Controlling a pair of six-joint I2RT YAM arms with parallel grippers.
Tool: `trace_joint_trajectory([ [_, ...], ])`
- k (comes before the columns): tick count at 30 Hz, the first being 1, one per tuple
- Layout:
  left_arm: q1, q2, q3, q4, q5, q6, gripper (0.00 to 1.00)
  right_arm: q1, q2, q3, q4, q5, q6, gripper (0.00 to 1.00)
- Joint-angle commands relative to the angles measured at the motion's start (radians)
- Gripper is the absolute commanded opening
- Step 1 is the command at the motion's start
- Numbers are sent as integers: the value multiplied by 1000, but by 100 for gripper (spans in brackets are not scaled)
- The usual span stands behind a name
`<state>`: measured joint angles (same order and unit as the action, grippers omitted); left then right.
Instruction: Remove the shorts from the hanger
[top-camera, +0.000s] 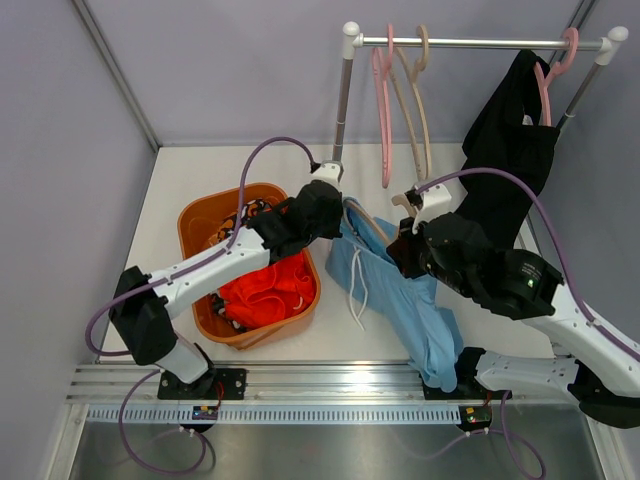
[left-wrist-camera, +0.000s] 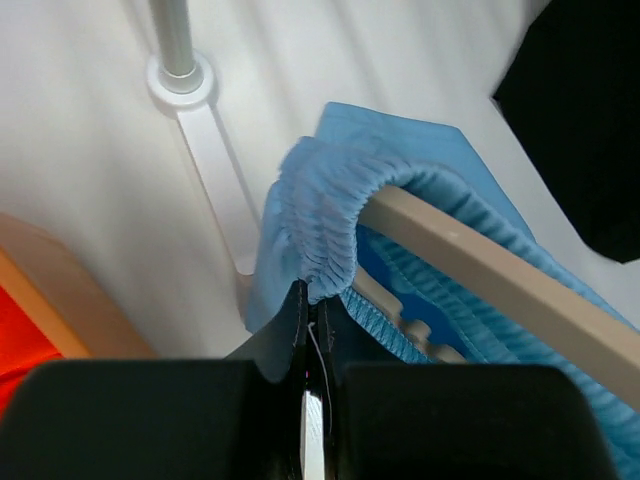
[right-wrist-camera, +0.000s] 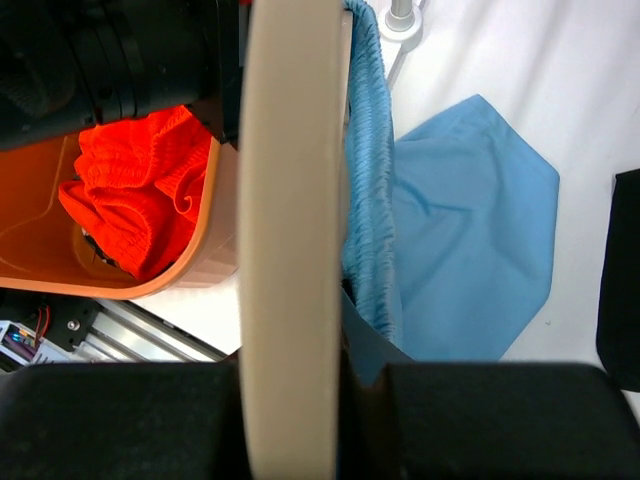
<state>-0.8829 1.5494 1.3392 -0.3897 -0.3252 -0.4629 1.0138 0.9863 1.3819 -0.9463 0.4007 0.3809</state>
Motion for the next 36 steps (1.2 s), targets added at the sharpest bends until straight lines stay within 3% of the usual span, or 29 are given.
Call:
trace_joint_trajectory([
  [1, 90, 15, 3, -34, -35, 0, 0, 11, -55, 68, 75, -14, -2, 0],
  [11, 140, 67, 35, -35, 29, -11, 0, 9, -63, 49, 72, -25, 3, 0],
  [15, 125, 22, -21, 20, 126, -3, 0, 11, -64, 46, 76, 12, -5, 0],
  [33, -474, -325, -46, -21, 179, 234, 0, 8, 112, 112, 208, 185, -160, 0],
  [36, -531, -406, -77, 18, 305, 286, 0, -3, 153, 138, 239, 220, -191, 0],
])
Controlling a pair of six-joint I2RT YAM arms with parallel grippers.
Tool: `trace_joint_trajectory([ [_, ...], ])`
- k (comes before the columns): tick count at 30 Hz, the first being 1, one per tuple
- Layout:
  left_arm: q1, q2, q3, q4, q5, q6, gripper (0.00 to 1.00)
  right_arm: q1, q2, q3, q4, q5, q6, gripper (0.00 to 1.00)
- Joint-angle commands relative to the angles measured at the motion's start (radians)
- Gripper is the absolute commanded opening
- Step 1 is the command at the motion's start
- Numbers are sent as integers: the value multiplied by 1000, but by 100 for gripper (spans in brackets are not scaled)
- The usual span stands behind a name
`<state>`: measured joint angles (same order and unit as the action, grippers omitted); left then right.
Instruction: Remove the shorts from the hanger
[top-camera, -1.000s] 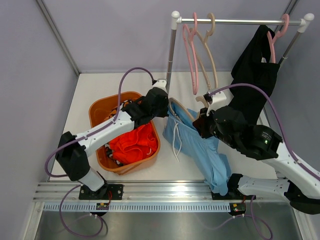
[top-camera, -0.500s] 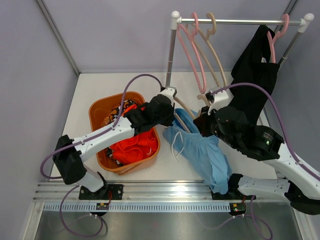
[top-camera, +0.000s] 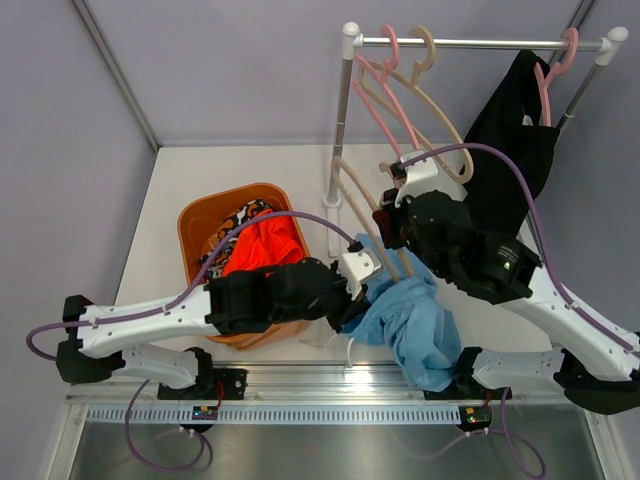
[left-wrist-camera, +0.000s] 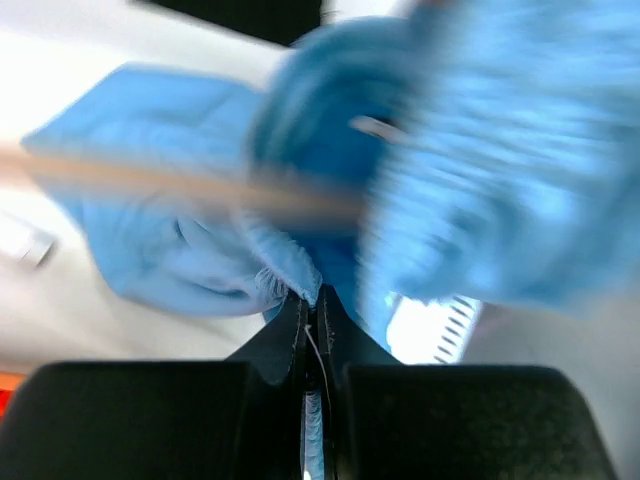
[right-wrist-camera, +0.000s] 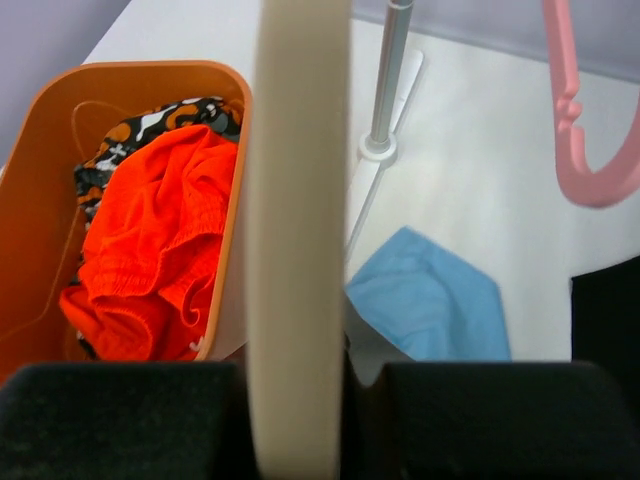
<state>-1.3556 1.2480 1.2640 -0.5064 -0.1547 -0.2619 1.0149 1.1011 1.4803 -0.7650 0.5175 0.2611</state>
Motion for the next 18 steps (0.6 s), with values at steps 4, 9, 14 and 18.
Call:
trace_joint_trajectory([
  [4, -88, -195, -26, 164, 241, 124, 0, -48, 94, 92, 82, 72, -86, 0],
  [9, -93, -249, 0, 140, 119, 154, 1, -128, 115, 161, 70, 38, -91, 0],
  [14, -89, -181, 208, 69, -294, 252, 0, -139, 97, 199, 52, 50, -108, 0],
  [18, -39, -75, 461, 133, -560, 436, 0, -142, 89, 213, 24, 46, -106, 0],
])
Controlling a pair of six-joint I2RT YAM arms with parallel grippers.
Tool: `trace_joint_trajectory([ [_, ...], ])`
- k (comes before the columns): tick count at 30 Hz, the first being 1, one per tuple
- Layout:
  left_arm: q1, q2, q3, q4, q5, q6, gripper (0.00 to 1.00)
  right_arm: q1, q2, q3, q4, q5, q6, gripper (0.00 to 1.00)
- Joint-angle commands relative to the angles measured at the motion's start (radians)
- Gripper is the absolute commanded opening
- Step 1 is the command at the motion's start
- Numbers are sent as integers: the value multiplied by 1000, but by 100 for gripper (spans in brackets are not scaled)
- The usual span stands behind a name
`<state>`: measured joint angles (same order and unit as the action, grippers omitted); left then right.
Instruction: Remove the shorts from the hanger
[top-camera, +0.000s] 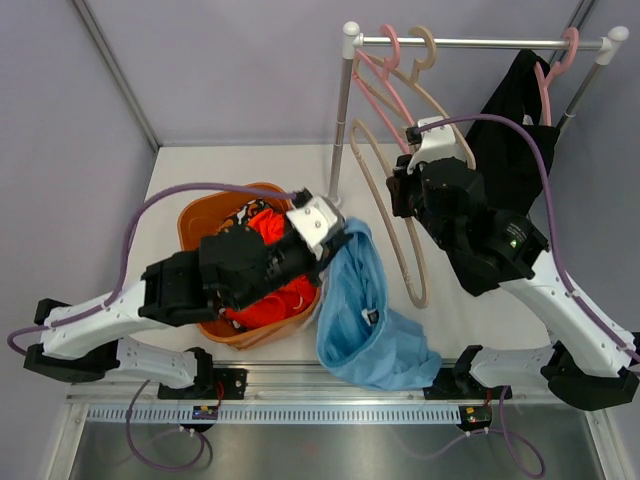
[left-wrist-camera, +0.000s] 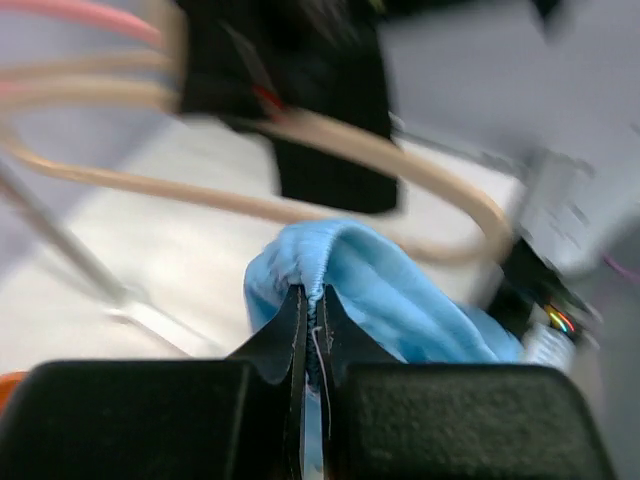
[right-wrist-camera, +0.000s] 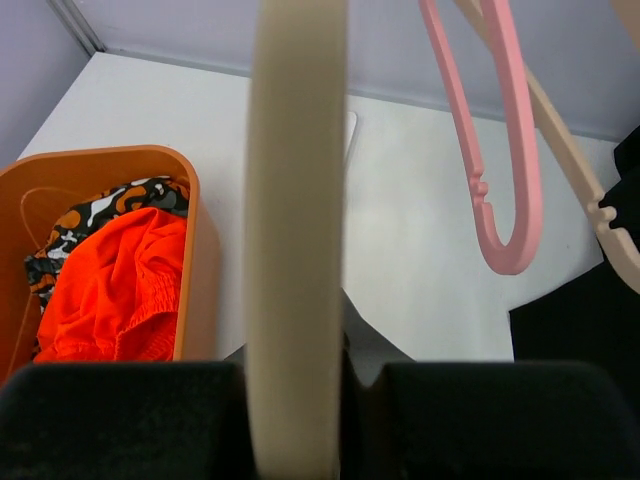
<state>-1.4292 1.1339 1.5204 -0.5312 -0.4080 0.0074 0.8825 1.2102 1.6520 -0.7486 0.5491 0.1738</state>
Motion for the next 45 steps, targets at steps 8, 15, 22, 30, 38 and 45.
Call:
trace_joint_trajectory([
  [8, 39, 113, 601, 488, -405, 623, 0, -8, -66, 34, -47, 15, -14, 0],
  [15, 39, 6, 537, 660, -400, 752, 0, -10, -92, 43, -70, 40, -31, 0],
  [22, 39, -11, 515, 636, -411, 758, 0, -8, -98, 26, -69, 43, -27, 0],
  [30, 87, -60, 250, 582, -476, 599, 0, -8, -103, 15, -77, 38, -16, 0],
  [38, 424, 3, 377, 162, -292, 223, 0, -8, -126, 34, -106, 45, -10, 0],
  [45, 625, 33, 422, 5, -166, 25, 0, -8, -143, 32, -121, 46, -5, 0],
])
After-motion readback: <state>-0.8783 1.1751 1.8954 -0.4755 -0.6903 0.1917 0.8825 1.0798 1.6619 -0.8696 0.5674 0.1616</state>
